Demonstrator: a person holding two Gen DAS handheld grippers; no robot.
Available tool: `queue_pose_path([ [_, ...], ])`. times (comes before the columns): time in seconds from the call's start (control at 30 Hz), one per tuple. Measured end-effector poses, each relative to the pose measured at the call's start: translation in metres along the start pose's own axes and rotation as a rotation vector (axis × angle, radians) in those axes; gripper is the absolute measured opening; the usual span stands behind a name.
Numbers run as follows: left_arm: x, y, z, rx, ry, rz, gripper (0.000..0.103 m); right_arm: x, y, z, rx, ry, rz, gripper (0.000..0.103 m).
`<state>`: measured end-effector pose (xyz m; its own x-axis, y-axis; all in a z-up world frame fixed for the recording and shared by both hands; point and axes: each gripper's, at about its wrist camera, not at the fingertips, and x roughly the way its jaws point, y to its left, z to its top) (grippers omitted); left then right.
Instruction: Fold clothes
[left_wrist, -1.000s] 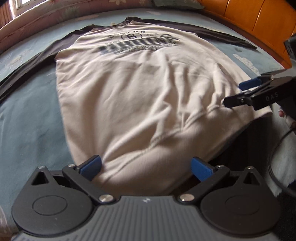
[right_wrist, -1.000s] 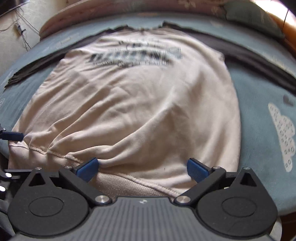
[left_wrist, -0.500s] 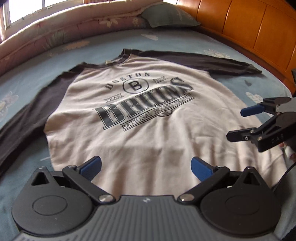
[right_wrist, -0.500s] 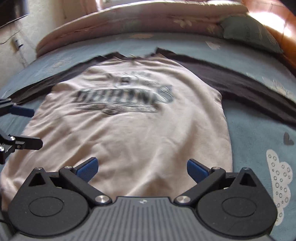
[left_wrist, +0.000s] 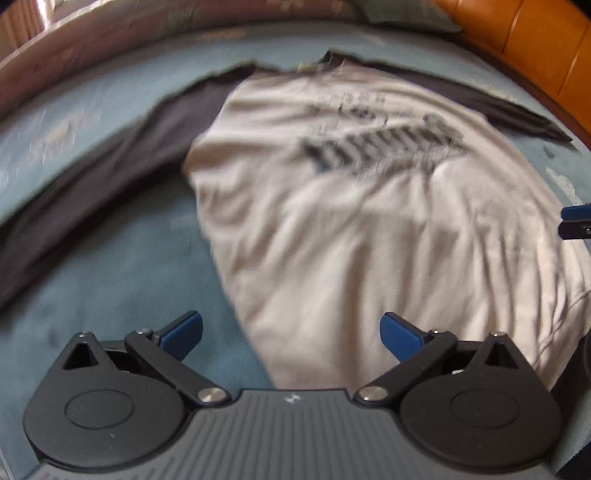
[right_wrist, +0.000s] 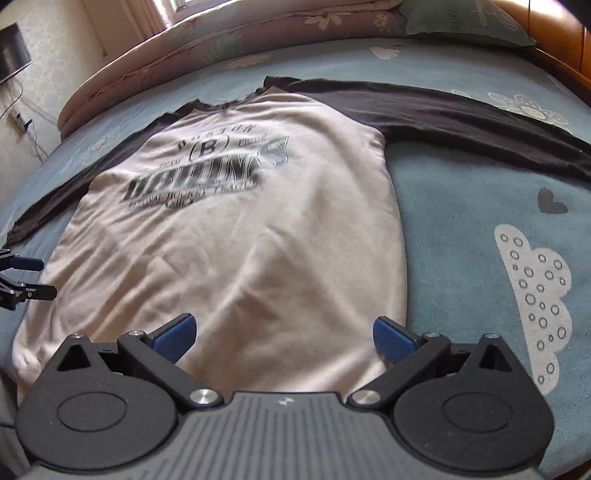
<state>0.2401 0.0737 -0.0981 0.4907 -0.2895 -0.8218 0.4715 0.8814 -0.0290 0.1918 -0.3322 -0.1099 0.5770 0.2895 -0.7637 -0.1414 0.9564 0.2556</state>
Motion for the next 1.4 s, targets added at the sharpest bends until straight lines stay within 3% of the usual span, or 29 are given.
queue_pose_path([
  [0.1,0.01,-0.02,0.034,0.04,-0.047,-0.1,0.102,0.01,0.014,0.018,-0.022,-0.021,0.045,0.103],
  [0.27,0.046,-0.04,0.04,0.125,0.023,-0.139,0.102,0.039,0.034,0.033,-0.089,0.003,0.028,0.103],
  [0.4,0.074,-0.056,0.043,0.193,0.082,-0.168,0.102,0.048,0.026,0.023,-0.072,0.032,0.018,0.103],
  [0.5,0.069,-0.056,0.036,0.223,0.123,-0.124,0.102,0.043,0.022,0.015,-0.093,0.011,0.021,0.103],
  [0.8,0.051,-0.047,0.014,0.172,0.154,-0.082,0.102,0.043,0.023,0.013,-0.104,0.005,0.003,0.103],
  [1.1,0.034,-0.038,-0.007,0.135,0.158,-0.064,0.102,0.05,0.041,0.006,-0.22,0.02,-0.094,0.103],
  [1.27,0.029,-0.039,0.004,0.173,0.156,-0.045,0.102,0.049,0.04,0.007,-0.21,0.022,-0.086,0.103],
  [1.4,0.036,-0.036,0.039,0.167,0.107,-0.037,0.102,0.049,0.041,0.006,-0.212,0.021,-0.087,0.103],
])
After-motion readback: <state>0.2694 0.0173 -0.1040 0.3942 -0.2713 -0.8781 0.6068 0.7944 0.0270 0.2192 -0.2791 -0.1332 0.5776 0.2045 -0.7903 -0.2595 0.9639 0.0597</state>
